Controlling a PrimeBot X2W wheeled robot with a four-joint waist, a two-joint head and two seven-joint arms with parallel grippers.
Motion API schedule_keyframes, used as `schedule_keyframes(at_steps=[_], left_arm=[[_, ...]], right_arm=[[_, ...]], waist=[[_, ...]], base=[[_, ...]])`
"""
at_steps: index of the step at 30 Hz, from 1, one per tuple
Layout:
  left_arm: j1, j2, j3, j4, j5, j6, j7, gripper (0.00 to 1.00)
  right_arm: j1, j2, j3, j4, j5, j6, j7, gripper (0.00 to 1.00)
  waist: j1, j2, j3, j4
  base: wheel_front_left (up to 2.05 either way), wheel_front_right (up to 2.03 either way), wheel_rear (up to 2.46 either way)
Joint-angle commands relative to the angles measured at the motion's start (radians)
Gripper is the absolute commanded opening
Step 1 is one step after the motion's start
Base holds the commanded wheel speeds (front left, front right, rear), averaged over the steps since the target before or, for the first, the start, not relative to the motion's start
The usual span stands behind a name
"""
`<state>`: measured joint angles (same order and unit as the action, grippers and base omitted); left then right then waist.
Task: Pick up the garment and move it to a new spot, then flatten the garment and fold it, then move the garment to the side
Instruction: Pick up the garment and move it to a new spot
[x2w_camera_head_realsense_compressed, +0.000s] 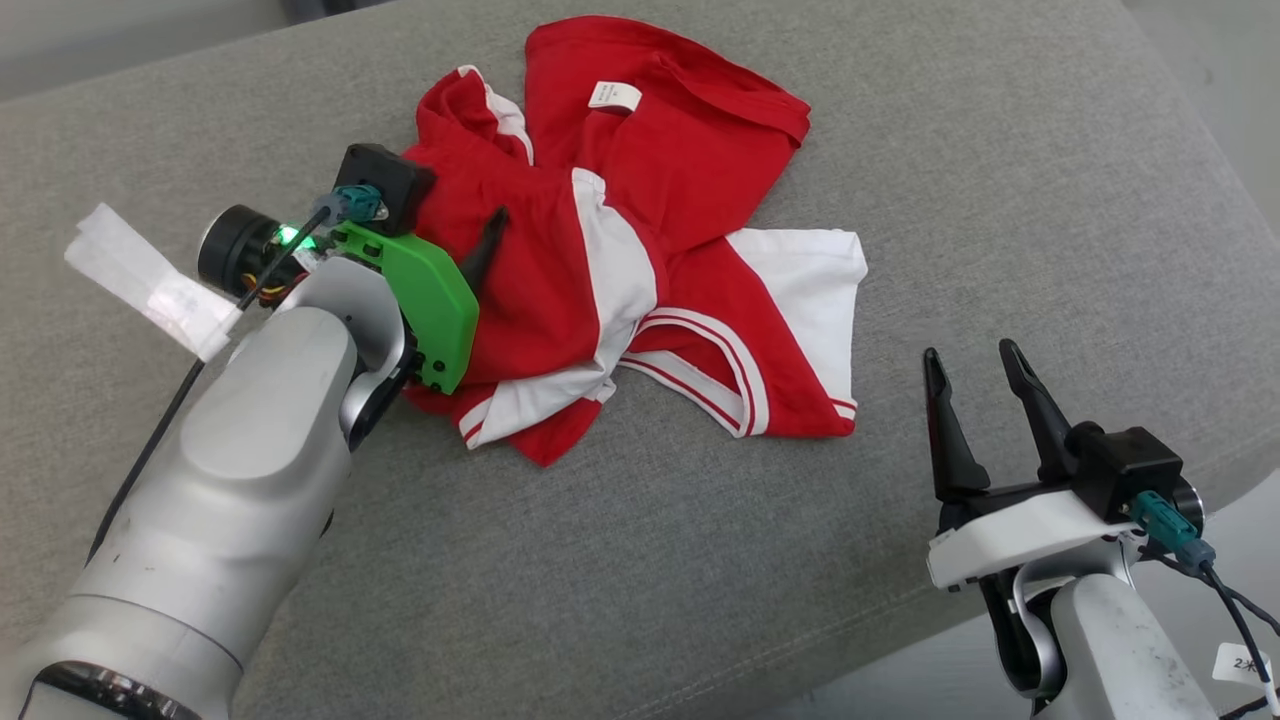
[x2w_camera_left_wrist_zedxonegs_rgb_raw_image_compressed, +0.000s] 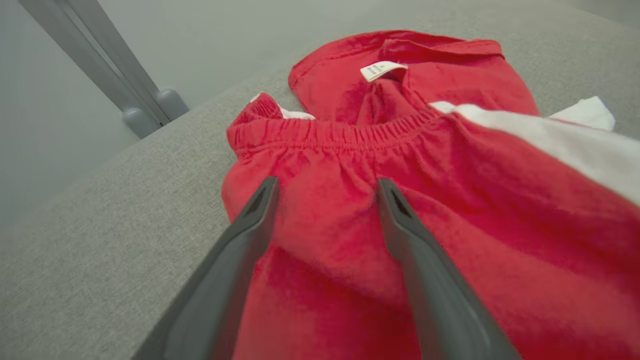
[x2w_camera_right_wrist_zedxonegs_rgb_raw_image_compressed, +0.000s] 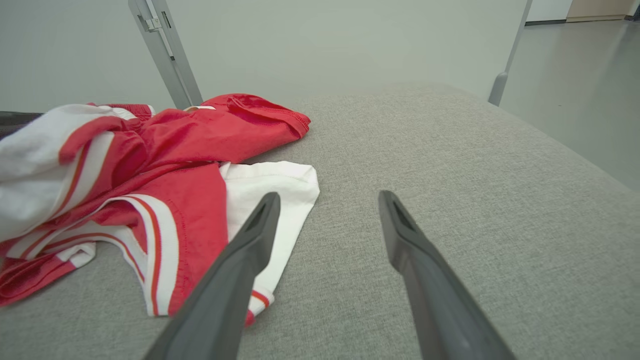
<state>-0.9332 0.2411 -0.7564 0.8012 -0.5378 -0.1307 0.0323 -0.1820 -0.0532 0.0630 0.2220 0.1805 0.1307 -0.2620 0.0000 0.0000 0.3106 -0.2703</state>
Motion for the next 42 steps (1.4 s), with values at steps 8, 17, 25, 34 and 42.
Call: schedule_keyframes(at_steps=[8, 17, 25, 34, 42], left_arm=[[-0.031, -0.019, -0.111, 0.164, -0.101, 0.001, 0.069, 1.0], [-0.082, -0.029, -0.182, 0.203, -0.136, 0.001, -0.031, 0.0], [-0.147, -0.06, -0.205, 0.195, -0.147, 0.001, -0.191, 0.0], [-0.238, -0.065, -0.164, 0.127, -0.169, 0.002, -0.285, 0.0], [-0.268, 0.027, -0.069, -0.04, -0.148, 0.055, -0.298, 0.0]], right_arm=[[-0.018, 0.001, 0.006, -0.007, -0.005, 0.0, -0.004, 1.0], [-0.003, 0.001, -0.005, -0.011, -0.019, 0.0, -0.004, 1.0], [0.018, 0.001, -0.007, -0.004, -0.024, 0.0, -0.004, 1.0], [0.042, -0.004, -0.011, -0.006, -0.027, 0.0, -0.004, 1.0], [0.07, -0.004, -0.024, -0.026, -0.026, 0.0, -0.004, 1.0]], waist=[[0.0, 0.0, 0.023, -0.033], [0.0, 0.0, -0.004, -0.017], [0.0, 0.0, -0.061, 0.028], [0.0, 0.0, -0.117, 0.103], [0.0, 0.0, -0.14, 0.205]], base=[[0.0, 0.0, 0.0], [0.0, 0.0, 0.0], [0.0, 0.0, 0.0], [0.0, 0.0, 0.0], [0.0, 0.0, 0.0]])
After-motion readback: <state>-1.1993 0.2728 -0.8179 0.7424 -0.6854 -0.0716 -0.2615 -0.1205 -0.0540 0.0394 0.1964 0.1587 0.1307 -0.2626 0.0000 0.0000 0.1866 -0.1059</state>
